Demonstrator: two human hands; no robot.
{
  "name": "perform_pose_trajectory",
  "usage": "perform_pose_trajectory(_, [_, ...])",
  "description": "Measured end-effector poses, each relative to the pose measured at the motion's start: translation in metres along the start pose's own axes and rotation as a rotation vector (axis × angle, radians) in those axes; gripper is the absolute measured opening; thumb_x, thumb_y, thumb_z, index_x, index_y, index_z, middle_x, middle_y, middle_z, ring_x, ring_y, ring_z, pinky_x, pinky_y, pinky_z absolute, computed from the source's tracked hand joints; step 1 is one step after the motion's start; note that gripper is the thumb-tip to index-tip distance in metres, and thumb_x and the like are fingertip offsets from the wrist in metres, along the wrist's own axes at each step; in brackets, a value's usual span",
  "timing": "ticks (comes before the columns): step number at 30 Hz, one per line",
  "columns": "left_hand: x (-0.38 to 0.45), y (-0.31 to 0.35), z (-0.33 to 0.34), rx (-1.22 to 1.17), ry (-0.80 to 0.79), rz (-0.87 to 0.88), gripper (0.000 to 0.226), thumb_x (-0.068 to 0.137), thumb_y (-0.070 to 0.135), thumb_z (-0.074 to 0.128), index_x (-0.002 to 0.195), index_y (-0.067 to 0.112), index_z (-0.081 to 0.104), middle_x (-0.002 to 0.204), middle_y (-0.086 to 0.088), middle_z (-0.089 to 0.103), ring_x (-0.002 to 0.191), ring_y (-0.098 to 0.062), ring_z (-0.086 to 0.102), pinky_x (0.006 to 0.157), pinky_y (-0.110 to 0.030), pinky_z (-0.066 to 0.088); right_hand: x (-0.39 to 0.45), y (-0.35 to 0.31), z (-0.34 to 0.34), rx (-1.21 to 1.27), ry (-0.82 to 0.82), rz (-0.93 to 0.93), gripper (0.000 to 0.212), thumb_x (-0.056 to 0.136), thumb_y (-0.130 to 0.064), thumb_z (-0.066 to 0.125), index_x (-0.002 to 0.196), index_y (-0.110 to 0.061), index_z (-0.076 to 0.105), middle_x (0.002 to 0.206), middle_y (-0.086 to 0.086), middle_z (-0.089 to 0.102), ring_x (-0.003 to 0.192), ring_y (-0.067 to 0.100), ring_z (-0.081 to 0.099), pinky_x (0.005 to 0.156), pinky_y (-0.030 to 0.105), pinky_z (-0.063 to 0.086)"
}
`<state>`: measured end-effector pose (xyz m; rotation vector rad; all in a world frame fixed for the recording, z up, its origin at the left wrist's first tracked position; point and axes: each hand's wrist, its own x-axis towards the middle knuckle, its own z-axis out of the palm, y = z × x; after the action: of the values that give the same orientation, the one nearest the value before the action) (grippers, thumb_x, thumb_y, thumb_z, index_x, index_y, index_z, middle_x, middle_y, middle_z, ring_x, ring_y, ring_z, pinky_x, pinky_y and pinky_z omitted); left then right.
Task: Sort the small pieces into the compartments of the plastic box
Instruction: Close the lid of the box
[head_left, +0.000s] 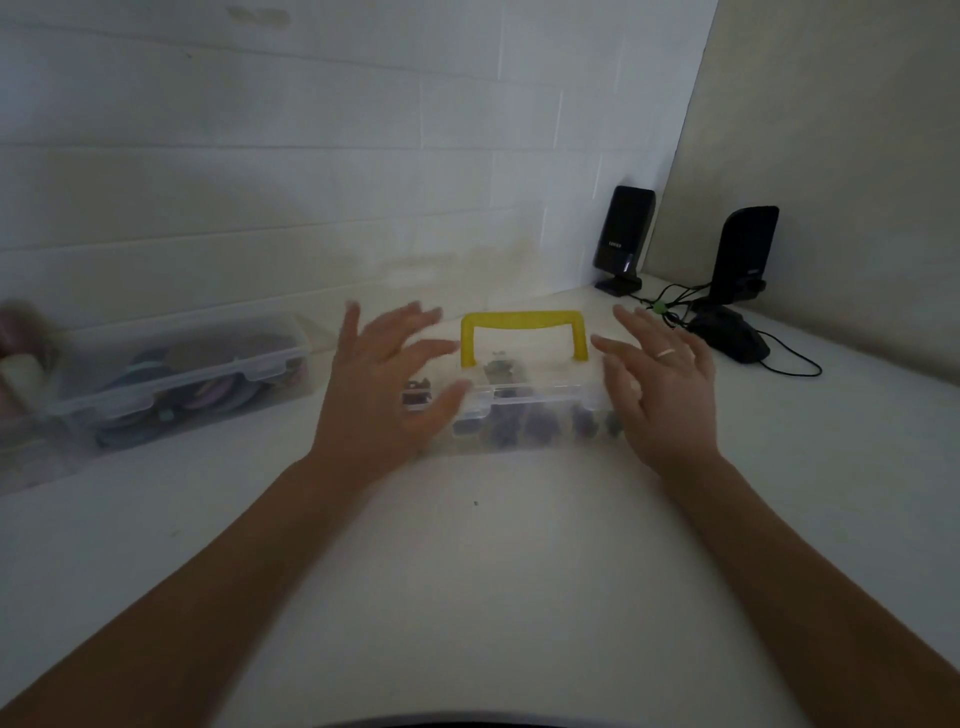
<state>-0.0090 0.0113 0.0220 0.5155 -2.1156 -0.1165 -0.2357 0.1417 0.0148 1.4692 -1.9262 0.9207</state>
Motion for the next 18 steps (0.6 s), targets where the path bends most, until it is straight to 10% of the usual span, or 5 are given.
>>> perform_pose_trajectory(10, [0.004, -0.001, -0.004, 0.194, -0.36, 0.034, 0.059, 0.086, 0.048, 0.063, 0.137, 0.021, 0.05, 0.145, 0.002, 0.045, 0.138, -0.021, 0.038, 0.11, -0.025, 0.018, 0.017, 0.009, -0.012, 0.082, -0.397, -0.068, 0.067, 0.077, -0.051, 0.065, 0.138, -0.035, 0.042, 0.145, -0.014, 0.039, 0.135, 0.0, 0.028, 0.104, 0.011, 0.01])
perform_pose_trajectory(18, [0.006, 0.006, 0.002, 0.387, -0.318, 0.061, 0.048, 0.085, 0.037, 0.064, 0.12, 0.006, 0.065, 0.123, -0.017, 0.064, 0.111, -0.043, 0.061, 0.093, -0.05, 0.048, 0.027, 0.002, 0.013, 0.094, -0.304, -0.088, 0.055, 0.084, -0.032, 0.067, 0.135, -0.027, 0.049, 0.139, 0.001, 0.05, 0.132, 0.02, 0.041, 0.102, 0.016, 0.017])
